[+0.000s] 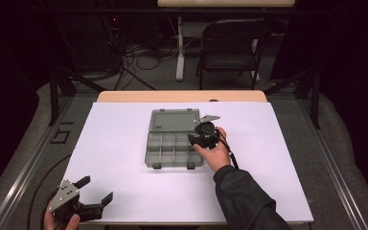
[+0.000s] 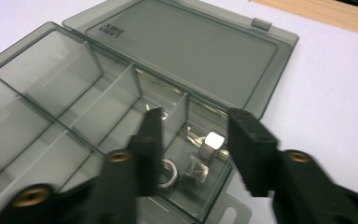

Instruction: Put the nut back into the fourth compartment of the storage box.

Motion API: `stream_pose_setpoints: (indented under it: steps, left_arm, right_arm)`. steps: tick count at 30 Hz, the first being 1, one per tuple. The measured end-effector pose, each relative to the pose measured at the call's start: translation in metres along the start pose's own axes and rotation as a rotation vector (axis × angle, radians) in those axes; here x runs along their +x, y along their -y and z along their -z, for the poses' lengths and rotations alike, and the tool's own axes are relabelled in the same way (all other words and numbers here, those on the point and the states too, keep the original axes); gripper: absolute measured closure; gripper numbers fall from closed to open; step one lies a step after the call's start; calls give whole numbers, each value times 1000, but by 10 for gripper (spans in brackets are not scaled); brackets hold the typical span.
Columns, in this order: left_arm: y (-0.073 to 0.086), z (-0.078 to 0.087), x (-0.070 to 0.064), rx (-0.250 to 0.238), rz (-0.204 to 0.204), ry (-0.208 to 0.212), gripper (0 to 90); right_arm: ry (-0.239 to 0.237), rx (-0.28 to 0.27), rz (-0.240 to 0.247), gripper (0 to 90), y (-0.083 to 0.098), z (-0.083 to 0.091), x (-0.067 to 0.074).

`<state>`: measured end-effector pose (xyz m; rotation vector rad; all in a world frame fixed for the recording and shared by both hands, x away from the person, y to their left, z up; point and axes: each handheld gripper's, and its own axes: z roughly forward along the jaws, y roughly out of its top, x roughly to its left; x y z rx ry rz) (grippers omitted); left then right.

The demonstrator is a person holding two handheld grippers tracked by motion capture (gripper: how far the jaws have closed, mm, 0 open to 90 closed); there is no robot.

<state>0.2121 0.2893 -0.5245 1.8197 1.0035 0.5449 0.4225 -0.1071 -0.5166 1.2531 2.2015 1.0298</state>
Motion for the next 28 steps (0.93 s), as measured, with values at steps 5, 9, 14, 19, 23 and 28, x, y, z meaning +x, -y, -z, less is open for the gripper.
stream_pose_setpoints:
  steps: [5, 9, 14, 19, 23, 28]
  left_arm:
    - [0, 0, 0, -1, 3, -2, 6]
    - [0, -1, -1, -6, 6, -6, 6]
    - [0, -1, 0, -5, 8, -9, 6]
    - [0, -1, 0, -6, 9, -6, 6]
    - [0, -1, 0, -6, 9, -7, 6]
    - [0, -2, 0, -8, 6, -4, 6]
  right_arm:
    - [10, -13, -4, 416, 3, 8, -1]
    - [5, -30, 4, 400, 6, 16, 0]
    - [-16, -46, 19, 387, 14, 29, 4]
    - [-45, -73, 14, 372, 23, 44, 8]
    - [-65, -83, 20, 354, 34, 58, 9]
    - [-99, -92, 1, 302, 53, 80, 3]
